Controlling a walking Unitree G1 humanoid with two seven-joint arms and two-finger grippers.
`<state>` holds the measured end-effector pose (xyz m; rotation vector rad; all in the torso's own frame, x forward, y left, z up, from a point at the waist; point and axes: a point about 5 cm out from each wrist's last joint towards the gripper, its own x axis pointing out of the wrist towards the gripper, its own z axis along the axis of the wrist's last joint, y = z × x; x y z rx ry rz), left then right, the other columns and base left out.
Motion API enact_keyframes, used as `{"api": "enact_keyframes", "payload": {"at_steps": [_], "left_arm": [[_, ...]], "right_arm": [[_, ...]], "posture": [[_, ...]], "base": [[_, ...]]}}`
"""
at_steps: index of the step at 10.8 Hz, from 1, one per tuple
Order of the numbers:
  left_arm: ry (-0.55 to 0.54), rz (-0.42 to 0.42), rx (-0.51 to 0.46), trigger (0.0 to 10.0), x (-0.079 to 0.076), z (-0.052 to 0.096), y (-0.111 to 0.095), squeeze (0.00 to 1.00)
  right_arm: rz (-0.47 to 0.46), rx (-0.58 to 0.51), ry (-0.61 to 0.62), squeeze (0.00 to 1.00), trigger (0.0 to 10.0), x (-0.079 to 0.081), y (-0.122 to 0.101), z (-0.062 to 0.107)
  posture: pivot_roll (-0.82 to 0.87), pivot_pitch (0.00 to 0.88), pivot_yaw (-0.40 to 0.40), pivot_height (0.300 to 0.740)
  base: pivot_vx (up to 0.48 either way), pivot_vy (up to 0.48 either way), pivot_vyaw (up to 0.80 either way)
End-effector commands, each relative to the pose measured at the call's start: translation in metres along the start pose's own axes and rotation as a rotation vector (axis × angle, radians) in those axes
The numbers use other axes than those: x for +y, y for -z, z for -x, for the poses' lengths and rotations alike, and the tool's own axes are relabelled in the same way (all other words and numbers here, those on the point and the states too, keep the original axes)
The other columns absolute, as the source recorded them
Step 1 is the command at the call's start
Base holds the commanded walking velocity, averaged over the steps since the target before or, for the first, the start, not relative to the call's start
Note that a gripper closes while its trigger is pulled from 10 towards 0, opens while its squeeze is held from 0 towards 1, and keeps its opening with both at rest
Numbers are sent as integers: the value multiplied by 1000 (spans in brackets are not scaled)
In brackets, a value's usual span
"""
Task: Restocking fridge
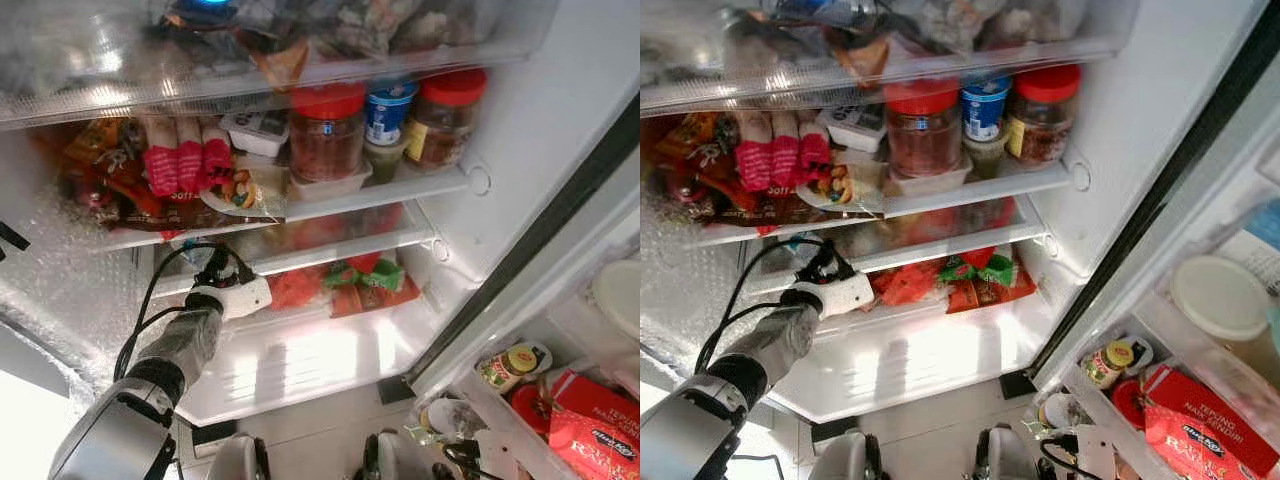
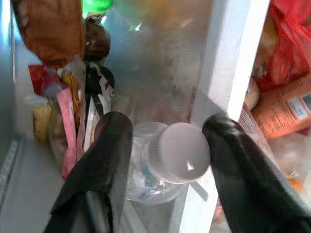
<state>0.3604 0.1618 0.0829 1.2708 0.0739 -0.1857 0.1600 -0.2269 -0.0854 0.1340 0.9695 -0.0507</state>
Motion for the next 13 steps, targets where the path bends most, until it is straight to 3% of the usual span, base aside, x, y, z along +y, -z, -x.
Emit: {"api": "enact_keyframes", "payload": {"at_steps": [1, 3, 5, 7, 9, 10, 11, 12, 13], "left_arm": [[12, 40, 20, 10000, -2, 1, 4, 1000], [-101, 157, -50, 10000, 15, -4, -8, 1000], [-120, 234, -159, 10000, 23, -5, -23, 1000], [-82, 208, -205, 10000, 20, -4, -28, 1000], [-52, 281, -244, 10000, 20, -1, -29, 1000], [12, 358, -306, 10000, 15, 3, -35, 1000], [56, 509, -393, 10000, 11, 10, -44, 0], [43, 660, -387, 10000, 7, 16, -42, 0], [53, 817, -335, 10000, -6, 25, -33, 0]], "right_arm": [[-17, 28, -4, 0, 10000, 3, 10, 1], [-15, 27, -5, 0, 10000, 3, 10, 1], [-17, 26, -4, 0, 10000, 3, 9, 1], [-17, 27, -4, 0, 10000, 2, 9, 1], [-17, 27, -5, 0, 10000, 2, 8, 1], [-17, 28, -5, 0, 10000, 2, 8, 1], [-17, 28, -4, 0, 10000, 2, 8, 1], [-18, 28, -3, 0, 10000, 2, 8, 1], [-18, 27, -3, 0, 10000, 2, 8, 1]], "posture": [[30, 151, -9, 655], [34, 145, -11, 655], [30, 149, -13, 655], [36, 153, -16, 655], [38, 159, -16, 655], [40, 161, -16, 655], [39, 163, -15, 655], [41, 166, -13, 655], [45, 169, -13, 655]], "base": [[0, 0, 0], [0, 0, 0], [0, 0, 0], [0, 0, 0], [0, 0, 0], [0, 0, 0], [0, 0, 0], [0, 0, 0], [0, 0, 0]]}}
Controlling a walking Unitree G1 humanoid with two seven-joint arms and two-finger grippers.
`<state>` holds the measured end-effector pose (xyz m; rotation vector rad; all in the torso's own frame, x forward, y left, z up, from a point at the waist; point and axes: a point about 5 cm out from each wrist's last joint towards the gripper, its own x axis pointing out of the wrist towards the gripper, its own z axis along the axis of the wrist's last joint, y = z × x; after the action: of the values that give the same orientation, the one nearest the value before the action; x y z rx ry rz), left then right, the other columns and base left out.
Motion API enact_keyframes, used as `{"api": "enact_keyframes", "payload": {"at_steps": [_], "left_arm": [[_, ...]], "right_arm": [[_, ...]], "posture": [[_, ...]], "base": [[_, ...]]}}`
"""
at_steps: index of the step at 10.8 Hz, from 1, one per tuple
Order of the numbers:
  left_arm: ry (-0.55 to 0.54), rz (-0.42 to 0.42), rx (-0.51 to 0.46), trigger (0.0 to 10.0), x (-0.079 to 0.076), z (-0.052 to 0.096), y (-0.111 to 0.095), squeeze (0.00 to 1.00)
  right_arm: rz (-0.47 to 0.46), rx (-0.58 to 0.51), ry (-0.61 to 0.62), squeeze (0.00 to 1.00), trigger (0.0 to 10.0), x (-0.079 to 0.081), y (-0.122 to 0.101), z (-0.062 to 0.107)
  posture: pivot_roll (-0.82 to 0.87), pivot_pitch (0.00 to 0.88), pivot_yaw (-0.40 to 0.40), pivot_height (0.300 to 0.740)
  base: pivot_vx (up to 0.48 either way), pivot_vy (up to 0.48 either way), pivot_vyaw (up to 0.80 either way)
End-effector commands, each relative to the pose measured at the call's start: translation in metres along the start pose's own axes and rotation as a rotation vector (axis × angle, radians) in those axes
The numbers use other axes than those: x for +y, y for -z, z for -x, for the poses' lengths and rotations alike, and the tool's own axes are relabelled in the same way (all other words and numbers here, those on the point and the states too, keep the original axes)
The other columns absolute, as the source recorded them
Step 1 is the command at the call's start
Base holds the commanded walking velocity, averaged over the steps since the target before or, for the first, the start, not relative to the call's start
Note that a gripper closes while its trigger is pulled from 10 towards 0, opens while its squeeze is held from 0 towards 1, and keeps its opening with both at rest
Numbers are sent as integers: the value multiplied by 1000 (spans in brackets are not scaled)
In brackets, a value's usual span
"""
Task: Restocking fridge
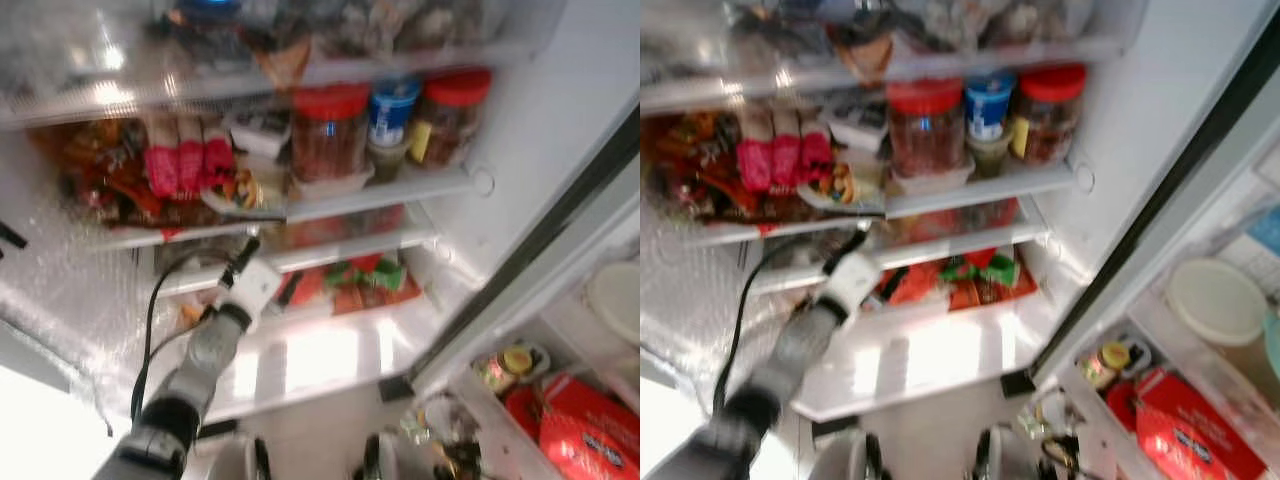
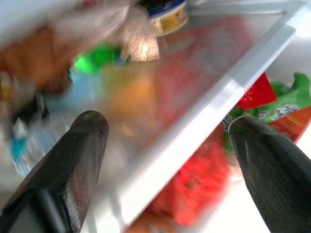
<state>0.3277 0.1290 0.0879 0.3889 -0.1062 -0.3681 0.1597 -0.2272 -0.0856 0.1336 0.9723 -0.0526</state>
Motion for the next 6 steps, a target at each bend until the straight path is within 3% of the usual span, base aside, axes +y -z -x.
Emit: {"api": "enact_keyframes", "payload": {"at_steps": [1, 3, 4, 5, 6], "left_arm": [[-20, 58, 30, 10000, 2, 9, 8, 0], [-106, 115, 66, 10000, 5, 44, 18, 0], [-118, 168, 159, 10000, 2, 61, 35, 0], [-169, 255, 255, 10000, 2, 74, 54, 0], [-310, 404, 398, 10000, 8, 90, 77, 0]], "right_arm": [[-17, 24, -5, 0, 10000, 3, 8, 0], [-14, 24, -1, 0, 10000, 2, 8, 1], [0, 28, -3, 0, 10000, 1, 8, 1], [7, 30, -5, 0, 10000, 1, 8, 1], [8, 29, -5, 0, 10000, 1, 8, 1]], "posture": [[40, 172, -11, 655], [50, 184, -13, 655], [60, 186, -17, 655], [55, 184, -19, 655], [43, 178, -20, 655]], "base": [[0, 0, 0], [0, 0, 0], [0, 0, 0], [0, 0, 0], [0, 0, 0]]}}
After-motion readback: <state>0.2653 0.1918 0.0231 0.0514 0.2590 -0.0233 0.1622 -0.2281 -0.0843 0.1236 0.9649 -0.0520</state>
